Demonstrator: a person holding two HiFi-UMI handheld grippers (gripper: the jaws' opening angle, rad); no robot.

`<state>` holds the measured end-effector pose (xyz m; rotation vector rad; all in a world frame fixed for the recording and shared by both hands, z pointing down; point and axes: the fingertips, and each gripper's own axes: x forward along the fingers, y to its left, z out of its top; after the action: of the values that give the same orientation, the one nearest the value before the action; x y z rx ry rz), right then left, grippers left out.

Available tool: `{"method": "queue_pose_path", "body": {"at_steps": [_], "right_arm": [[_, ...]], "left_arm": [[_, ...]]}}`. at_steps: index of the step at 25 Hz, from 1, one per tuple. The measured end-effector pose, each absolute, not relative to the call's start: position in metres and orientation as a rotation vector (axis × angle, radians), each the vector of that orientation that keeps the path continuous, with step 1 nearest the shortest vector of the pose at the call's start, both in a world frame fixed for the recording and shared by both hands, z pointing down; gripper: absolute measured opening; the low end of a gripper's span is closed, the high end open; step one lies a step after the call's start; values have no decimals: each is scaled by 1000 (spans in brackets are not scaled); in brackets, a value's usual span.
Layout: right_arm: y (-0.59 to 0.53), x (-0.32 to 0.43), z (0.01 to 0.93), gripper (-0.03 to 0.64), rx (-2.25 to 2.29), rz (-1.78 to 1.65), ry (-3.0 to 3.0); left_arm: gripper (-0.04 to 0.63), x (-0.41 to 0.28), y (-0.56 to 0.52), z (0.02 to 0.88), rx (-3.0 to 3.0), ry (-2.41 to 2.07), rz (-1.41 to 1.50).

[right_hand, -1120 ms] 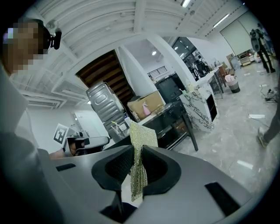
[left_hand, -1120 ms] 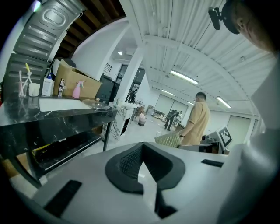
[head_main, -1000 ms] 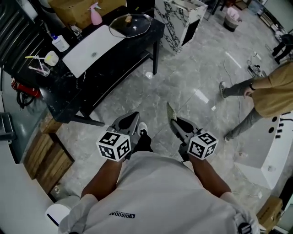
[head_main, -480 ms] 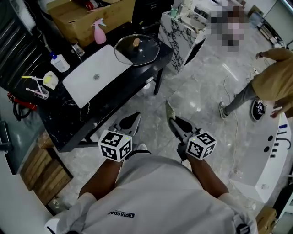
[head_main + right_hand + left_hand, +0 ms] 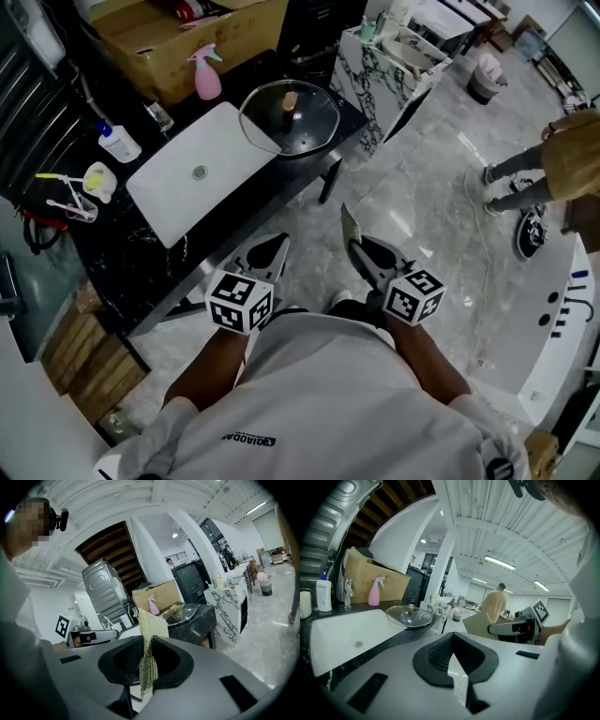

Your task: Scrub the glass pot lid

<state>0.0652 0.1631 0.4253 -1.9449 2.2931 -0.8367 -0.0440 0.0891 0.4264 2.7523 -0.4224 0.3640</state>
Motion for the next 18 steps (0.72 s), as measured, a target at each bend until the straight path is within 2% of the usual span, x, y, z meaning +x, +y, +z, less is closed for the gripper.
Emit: {"method": "queue_pose_path", "body": {"at_steps": [10, 18], "right_arm": [[80, 105, 434, 77, -1812, -828, 2415], [-11, 165, 423, 77, -1596, -812, 2618]], "left_arm": [[12, -12, 29, 437, 2724, -579, 354], [12, 45, -36, 430, 2637, -817, 354]]}}
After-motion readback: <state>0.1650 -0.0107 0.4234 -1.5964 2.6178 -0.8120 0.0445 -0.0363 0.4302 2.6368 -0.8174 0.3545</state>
